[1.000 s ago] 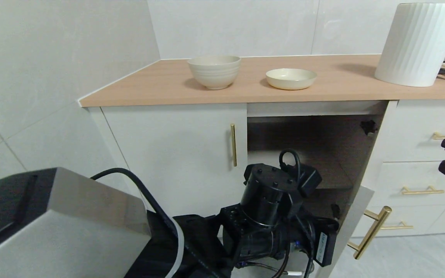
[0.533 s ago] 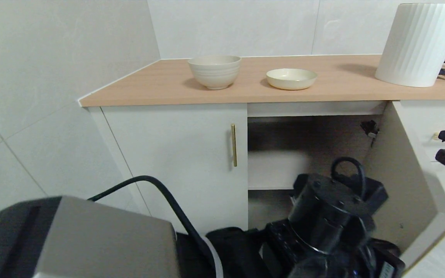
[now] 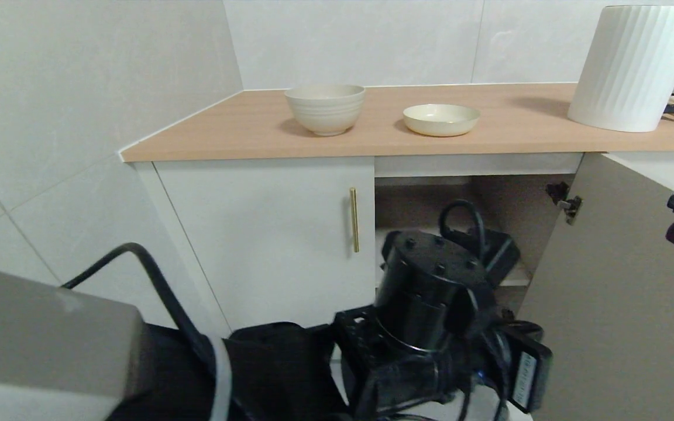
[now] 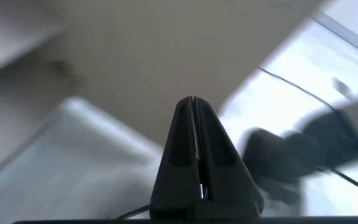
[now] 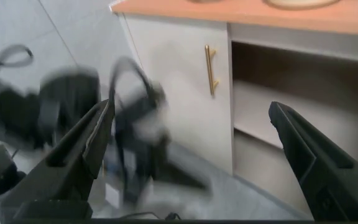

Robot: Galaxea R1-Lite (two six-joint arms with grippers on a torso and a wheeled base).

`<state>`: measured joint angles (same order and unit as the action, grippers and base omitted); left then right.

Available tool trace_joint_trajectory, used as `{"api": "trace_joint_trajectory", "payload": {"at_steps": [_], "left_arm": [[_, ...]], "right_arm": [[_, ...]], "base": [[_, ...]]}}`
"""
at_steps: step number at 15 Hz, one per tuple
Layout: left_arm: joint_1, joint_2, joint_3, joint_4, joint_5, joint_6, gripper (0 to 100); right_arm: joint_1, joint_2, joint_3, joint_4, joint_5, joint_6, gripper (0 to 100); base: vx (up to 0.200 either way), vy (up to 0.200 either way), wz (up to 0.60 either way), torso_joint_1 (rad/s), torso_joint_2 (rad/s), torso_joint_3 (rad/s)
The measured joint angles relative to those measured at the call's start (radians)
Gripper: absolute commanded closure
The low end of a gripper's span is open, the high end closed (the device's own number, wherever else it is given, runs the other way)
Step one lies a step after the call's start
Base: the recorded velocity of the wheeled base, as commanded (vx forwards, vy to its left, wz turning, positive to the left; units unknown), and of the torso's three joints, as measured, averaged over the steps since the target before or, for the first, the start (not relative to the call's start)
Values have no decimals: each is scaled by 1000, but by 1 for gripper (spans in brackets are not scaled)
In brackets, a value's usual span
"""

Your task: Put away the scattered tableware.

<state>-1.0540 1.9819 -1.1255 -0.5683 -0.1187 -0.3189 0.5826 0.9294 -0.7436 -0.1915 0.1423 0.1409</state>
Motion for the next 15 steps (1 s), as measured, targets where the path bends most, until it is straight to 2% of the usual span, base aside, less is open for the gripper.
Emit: {"api": "trace_joint_trajectory", "payload": {"at_steps": [5, 8, 9, 11, 12, 15], "left_arm": [[246, -280, 208, 28, 1, 7, 100], [460, -465, 318, 114, -1, 20, 100], [513, -526, 338, 144, -3, 31, 100], [568, -625, 363, 218, -11, 44, 100], [590, -659, 373, 255, -26, 49, 0], [616, -709, 380, 258, -52, 51, 0]], "right_arm": [[-25, 149, -28, 1, -7, -2, 0], [-48, 289, -123, 0, -10, -2, 0], [-54, 334, -175, 0, -11, 1, 0], [-60, 386, -206, 4, -24, 29, 0], [-61, 400, -200, 8, -43, 39, 0], [-62, 414, -195, 9, -79, 42, 0]], "base": [[0, 0, 0, 0, 0, 0], [0, 0, 0, 0, 0, 0], [0, 0, 0, 0, 0, 0], [0, 0, 0, 0, 0, 0], [0, 0, 0, 0, 0, 0], [0, 0, 0, 0, 0, 0]]}}
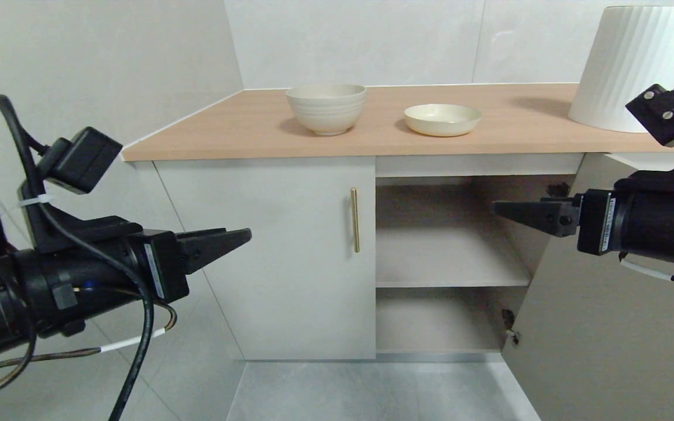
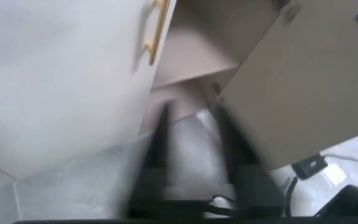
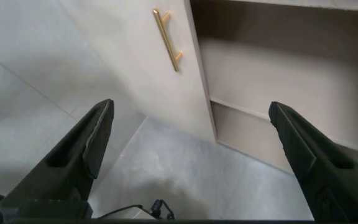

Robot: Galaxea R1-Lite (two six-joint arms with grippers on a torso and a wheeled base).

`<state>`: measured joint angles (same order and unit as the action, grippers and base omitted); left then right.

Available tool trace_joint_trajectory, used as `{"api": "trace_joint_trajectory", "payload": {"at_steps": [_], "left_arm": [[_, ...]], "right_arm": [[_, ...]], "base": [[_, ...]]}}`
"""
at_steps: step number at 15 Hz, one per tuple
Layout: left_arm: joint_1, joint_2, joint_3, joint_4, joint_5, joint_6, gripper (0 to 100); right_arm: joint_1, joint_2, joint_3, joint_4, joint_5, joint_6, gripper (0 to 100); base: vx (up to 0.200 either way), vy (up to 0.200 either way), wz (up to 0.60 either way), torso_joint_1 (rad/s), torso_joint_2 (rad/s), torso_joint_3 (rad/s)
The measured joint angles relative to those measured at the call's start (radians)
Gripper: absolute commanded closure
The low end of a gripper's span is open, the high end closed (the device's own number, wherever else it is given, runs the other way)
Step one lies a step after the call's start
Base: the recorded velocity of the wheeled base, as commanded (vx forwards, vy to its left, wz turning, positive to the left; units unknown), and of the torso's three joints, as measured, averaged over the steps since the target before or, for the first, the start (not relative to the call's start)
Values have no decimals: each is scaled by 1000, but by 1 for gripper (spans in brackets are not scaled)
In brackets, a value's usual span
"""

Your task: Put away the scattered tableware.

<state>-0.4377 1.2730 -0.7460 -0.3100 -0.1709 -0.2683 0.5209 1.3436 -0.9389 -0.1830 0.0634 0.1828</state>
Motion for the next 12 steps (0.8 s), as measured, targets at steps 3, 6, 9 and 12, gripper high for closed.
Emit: {"api": "trace_joint_trajectory", "payload": {"at_steps": [3, 6, 9, 12], "left_arm": [[17, -12, -9, -91, 2, -2, 0], [23, -14, -6, -154, 14, -1, 0], [23, -13, -5, -151, 29, 1, 0], [23, -14, -1, -143, 24, 9, 0]], "right_arm": [[1, 0, -2, 1, -11, 0, 0], [1, -4, -5, 1, -41, -1, 0], [3, -23, -8, 29, -43, -2, 0], [6, -34, -20, 53, -42, -2, 0]], "base": [[0, 0, 0, 0, 0, 0], [0, 0, 0, 0, 0, 0], [0, 0, 0, 0, 0, 0], [0, 0, 0, 0, 0, 0]]}}
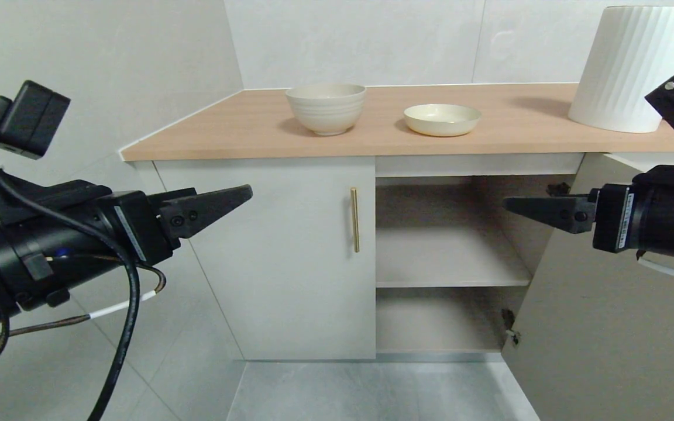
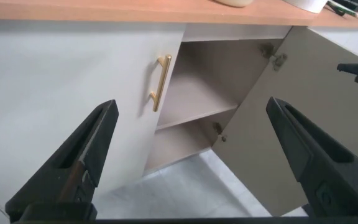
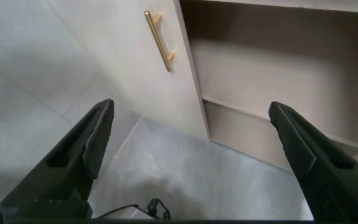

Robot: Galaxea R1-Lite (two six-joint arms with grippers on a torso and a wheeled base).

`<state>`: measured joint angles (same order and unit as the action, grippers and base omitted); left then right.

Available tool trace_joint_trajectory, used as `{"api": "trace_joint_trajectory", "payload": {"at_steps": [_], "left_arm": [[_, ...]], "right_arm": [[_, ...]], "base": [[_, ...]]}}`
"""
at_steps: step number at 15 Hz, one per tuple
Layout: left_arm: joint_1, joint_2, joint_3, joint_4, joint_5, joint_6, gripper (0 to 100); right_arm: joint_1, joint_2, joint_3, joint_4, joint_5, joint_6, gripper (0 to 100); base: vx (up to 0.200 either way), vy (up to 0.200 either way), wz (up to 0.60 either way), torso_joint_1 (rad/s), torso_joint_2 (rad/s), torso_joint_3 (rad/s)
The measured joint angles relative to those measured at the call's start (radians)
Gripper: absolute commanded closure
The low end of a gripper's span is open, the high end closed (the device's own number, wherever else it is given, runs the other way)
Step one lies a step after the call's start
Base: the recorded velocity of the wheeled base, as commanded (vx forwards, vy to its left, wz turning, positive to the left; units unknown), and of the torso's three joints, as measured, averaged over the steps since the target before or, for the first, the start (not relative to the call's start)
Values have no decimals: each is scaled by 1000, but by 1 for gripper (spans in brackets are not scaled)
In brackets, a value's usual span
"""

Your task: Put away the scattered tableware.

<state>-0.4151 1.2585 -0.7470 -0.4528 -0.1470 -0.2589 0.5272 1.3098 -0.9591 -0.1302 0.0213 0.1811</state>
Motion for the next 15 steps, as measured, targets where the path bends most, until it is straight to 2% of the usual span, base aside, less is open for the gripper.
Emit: {"api": "trace_joint_trajectory", "payload": {"at_steps": [3, 12, 15], "left_arm": [[-1, -6, -7, 64, -2, 25, 0], [-1, -16, -11, 71, -16, 28, 0], [-1, -19, -8, 70, -16, 28, 0]], "right_arm": [[0, -6, -3, 2, 0, 0, 0], [0, -23, -1, -3, -2, 0, 0], [-1, -30, 18, -18, 2, -13, 0]], "base": [[200, 0, 0, -9, 4, 4], [200, 0, 0, 3, 4, 0], [0, 0, 0, 0, 0, 0]]}}
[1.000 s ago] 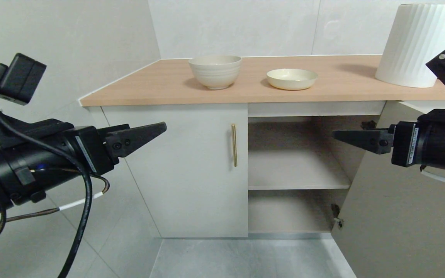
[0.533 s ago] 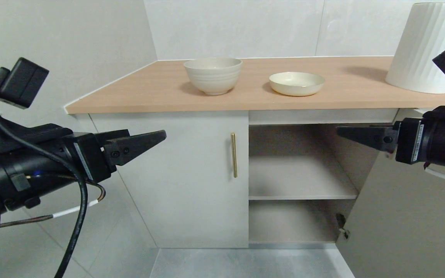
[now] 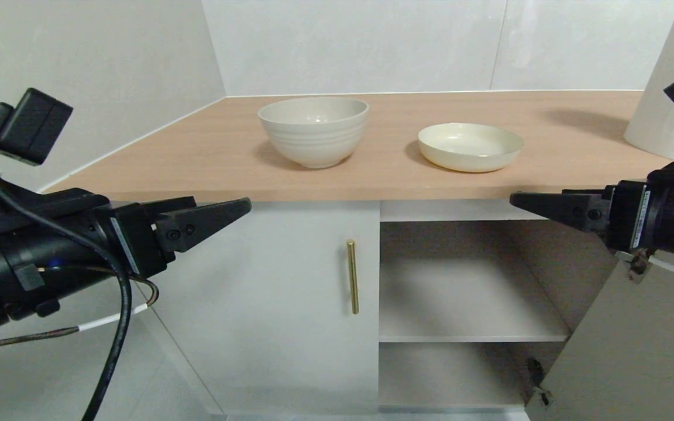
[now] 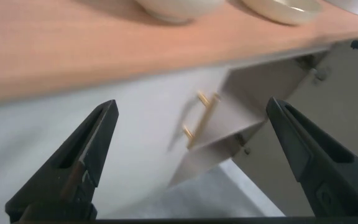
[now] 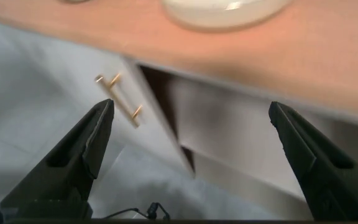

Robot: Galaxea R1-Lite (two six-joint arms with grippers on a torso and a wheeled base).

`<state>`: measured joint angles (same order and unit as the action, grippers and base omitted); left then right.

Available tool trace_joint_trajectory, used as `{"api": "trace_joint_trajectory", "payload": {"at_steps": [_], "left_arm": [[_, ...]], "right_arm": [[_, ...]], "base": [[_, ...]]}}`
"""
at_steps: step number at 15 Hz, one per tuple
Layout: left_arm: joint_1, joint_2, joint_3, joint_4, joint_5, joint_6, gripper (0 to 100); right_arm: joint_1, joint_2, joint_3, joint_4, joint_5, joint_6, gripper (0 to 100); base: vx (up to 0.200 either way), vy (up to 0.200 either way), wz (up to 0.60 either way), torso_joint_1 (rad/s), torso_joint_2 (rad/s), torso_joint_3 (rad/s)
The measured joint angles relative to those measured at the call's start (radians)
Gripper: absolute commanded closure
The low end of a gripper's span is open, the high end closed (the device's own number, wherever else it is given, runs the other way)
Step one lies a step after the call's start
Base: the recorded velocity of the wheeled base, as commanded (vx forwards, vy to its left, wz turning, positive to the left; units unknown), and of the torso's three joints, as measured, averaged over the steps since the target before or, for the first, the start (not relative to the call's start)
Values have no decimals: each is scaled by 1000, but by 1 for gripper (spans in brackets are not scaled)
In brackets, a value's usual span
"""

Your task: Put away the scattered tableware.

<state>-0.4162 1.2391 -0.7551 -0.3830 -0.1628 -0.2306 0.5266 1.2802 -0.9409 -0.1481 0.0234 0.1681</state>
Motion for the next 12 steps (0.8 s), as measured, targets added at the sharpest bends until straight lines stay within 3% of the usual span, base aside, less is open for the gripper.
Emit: {"api": "trace_joint_trajectory", "payload": {"at_steps": [6, 12], "left_arm": [[-4, -34, -2, 1, 0, 0, 0], [-4, -34, -2, 7, 1, -3, 0]], "right_arm": [[-1, -19, 86, -134, 4, -79, 0], [-2, -25, 102, -136, 4, -85, 0]], "base": [[0, 0, 0, 0, 0, 0], [0, 0, 0, 90, -323, -279]]}}
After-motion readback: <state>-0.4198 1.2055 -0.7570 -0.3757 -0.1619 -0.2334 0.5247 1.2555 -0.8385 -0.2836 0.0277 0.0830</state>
